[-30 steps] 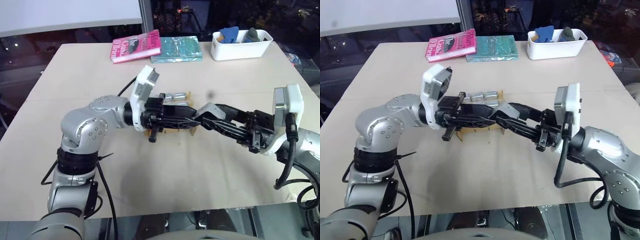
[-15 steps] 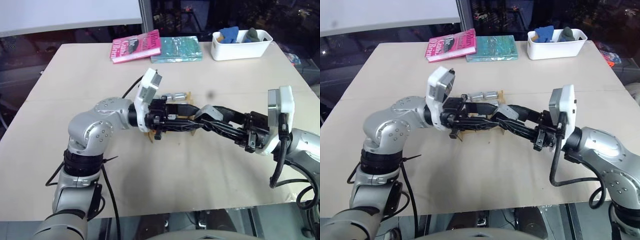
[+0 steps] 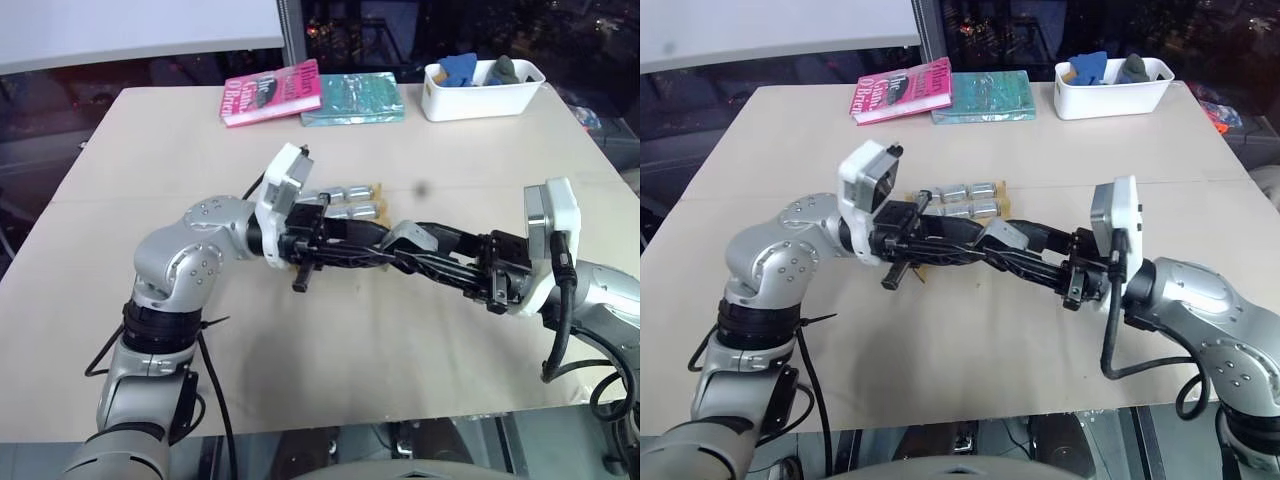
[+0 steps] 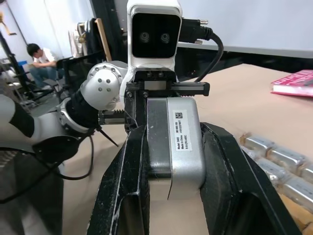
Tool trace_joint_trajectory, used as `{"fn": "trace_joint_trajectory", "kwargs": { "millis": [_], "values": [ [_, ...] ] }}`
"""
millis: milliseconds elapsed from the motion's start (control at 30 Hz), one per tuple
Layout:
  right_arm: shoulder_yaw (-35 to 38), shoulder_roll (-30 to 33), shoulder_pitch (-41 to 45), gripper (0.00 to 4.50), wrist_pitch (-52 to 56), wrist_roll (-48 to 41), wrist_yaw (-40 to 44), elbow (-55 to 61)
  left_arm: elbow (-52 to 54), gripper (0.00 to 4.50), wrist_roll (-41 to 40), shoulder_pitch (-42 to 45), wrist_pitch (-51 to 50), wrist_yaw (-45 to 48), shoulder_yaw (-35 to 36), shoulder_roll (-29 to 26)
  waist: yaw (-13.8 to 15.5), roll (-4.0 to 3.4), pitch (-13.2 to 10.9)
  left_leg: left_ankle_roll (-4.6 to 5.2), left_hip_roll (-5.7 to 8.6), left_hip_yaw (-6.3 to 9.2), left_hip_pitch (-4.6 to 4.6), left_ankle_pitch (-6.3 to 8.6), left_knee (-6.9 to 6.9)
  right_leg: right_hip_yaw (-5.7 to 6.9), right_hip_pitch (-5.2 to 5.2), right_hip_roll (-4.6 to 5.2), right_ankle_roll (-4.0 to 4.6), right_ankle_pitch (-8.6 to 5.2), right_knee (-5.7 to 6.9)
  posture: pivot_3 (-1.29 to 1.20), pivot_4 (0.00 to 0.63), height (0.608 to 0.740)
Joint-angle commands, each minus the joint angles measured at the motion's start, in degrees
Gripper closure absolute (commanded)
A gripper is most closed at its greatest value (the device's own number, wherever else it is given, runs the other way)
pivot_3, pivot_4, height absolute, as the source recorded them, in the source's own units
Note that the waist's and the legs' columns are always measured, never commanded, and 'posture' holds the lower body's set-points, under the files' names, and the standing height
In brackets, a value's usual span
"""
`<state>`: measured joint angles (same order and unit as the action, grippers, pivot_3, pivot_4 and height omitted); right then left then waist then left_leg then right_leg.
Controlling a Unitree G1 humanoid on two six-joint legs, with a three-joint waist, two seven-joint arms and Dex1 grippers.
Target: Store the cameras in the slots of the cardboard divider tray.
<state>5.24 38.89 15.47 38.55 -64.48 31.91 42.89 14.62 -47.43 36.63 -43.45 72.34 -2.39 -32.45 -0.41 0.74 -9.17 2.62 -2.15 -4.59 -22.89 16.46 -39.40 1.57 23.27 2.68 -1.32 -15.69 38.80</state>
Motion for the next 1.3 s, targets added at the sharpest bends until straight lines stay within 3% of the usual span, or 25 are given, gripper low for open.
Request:
{"fn": "trace_joint_trajectory", "kwargs": {
  "millis": [33, 100, 333, 533, 767, 1300],
  "values": [
    [0.2, -0.3, 1.3, 1.84, -1.2, 1.2, -0.2, 0.8, 0.2, 3.75, -0.3, -0.3, 0.2, -1.0, 1.0, -0.7, 0.0, 0.00, 0.0, 0.00, 0.00, 0.00, 0.00, 0.00, 0.00, 0.00, 0.00, 0.00, 0.00, 0.00, 0.00, 0.00, 0.150, 0.740],
    [0.2, 0.1, 0.2, 0.93, -2.2, 4.8, -0.4, 1.1, -0.5, 3.75, 0.5, -0.1, 0.5, -1.6, 1.4, -1.3, 0.0, 0.00, 0.0, 0.00, 0.00, 0.01, 0.00, 0.00, 0.00, 0.01, 0.00, 0.00, 0.00, 0.00, 0.00, 0.00, 0.150, 0.740],
    [6.9, 5.9, -9.9, 0.93, -4.9, 14.4, 2.8, 1.7, -7.4, 3.75, 9.2, 4.2, 5.5, -5.6, 0.4, -2.9, 1.1, 0.04, 0.0, 0.00, 0.02, 0.01, -0.03, 0.00, -0.01, 0.04, 0.00, 0.00, 0.00, 0.00, -0.02, 0.00, 0.150, 0.740],
    [15.4, 9.5, -24.7, 0.93, -8.5, 22.5, 6.5, 3.4, -21.8, 3.75, 23.6, 14.0, 12.7, -3.2, -8.7, -4.2, 1.5, 0.10, 0.0, 0.00, 0.07, 0.03, -0.07, 0.00, -0.02, 0.08, 0.00, -0.03, -0.01, 0.00, -0.05, 0.00, 0.150, 0.740],
    [17.3, 6.2, -28.3, 0.93, -8.5, 22.0, 3.7, 7.0, -36.7, 3.75, 32.5, 21.2, 21.1, 5.2, -15.3, -2.8, 1.1, 0.13, 0.0, 0.00, -0.01, -0.08, -0.01, 0.00, -0.01, 0.05, 0.05, -0.21, -0.01, -0.01, 0.00, 0.00, 0.150, 0.740],
    [18.2, 4.1, -32.4, 0.93, -9.7, 23.9, 3.5, 9.1, -47.6, 3.75, 41.3, 25.1, 28.1, 7.4, -16.4, 3.9, 1.1, 0.21, -0.1, 0.01, 0.02, -0.03, -0.13, 0.01, -0.07, 0.04, 0.09, -0.16, -0.02, -0.01, -0.01, 0.00, 0.150, 0.740]
  ]
}}
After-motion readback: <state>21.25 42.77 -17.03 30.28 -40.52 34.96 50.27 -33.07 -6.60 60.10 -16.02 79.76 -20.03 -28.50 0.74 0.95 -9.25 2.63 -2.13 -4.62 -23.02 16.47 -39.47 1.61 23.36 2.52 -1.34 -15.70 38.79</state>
